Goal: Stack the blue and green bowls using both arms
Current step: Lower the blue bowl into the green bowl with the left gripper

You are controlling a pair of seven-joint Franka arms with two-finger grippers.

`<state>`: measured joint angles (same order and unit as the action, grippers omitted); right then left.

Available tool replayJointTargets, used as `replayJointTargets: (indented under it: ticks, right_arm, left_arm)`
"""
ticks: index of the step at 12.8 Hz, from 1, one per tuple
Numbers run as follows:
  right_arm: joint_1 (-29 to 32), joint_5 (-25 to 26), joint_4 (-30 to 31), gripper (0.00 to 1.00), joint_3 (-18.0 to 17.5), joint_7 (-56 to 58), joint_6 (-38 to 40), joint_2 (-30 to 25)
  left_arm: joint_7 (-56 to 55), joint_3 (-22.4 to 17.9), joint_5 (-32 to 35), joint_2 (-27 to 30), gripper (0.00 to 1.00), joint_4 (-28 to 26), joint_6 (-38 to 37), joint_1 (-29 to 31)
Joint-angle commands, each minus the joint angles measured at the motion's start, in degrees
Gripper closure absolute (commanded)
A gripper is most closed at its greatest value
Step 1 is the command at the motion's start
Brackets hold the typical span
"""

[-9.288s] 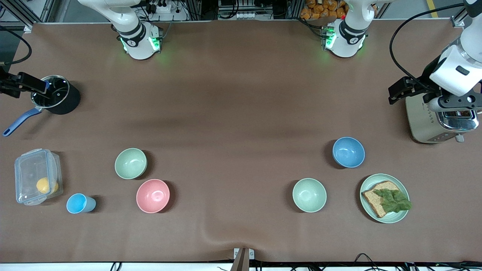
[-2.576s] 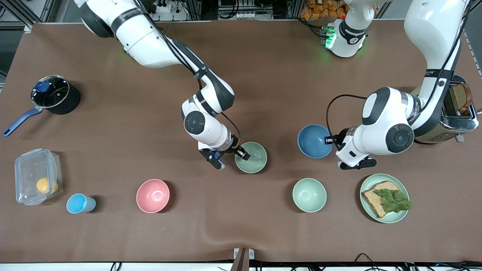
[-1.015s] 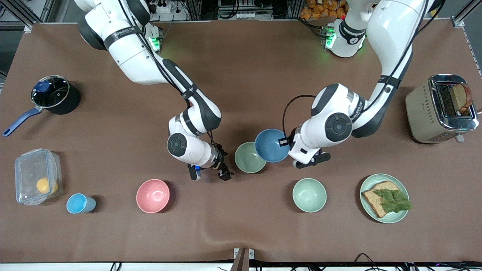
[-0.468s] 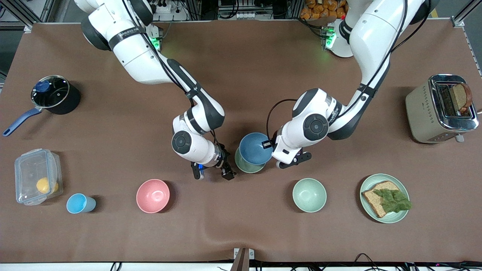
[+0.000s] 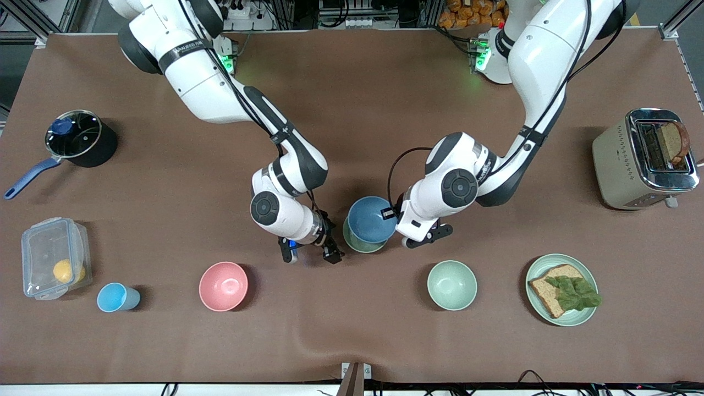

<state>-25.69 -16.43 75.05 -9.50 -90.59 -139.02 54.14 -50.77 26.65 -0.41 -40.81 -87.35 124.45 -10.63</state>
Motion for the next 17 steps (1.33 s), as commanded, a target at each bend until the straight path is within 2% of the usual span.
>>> replayJointTargets:
  ticks: [1, 9, 17]
  right_arm:
    - [-0.1, 0.8, -1.6, 0.0, -0.1, -0.8, 0.0, 1.0]
    - [-0.9, 1.2, -1.5, 0.0, -0.1, -0.7, -0.1, 1.1]
    - [-1.1, 1.8, -1.5, 0.0, -0.1, -0.7, -0.3, 1.1]
  left_arm:
    - [-0.6, -0.6, -0.6, -1.4, 1.0, 1.3, 1.5, -1.2]
    - [0.0, -0.6, -0.6, -4.0, 1.0, 3.8, 3.5, -1.2]
    - [-0.6, -0.6, -0.5, -5.1, 1.0, 3.8, 3.5, -1.2]
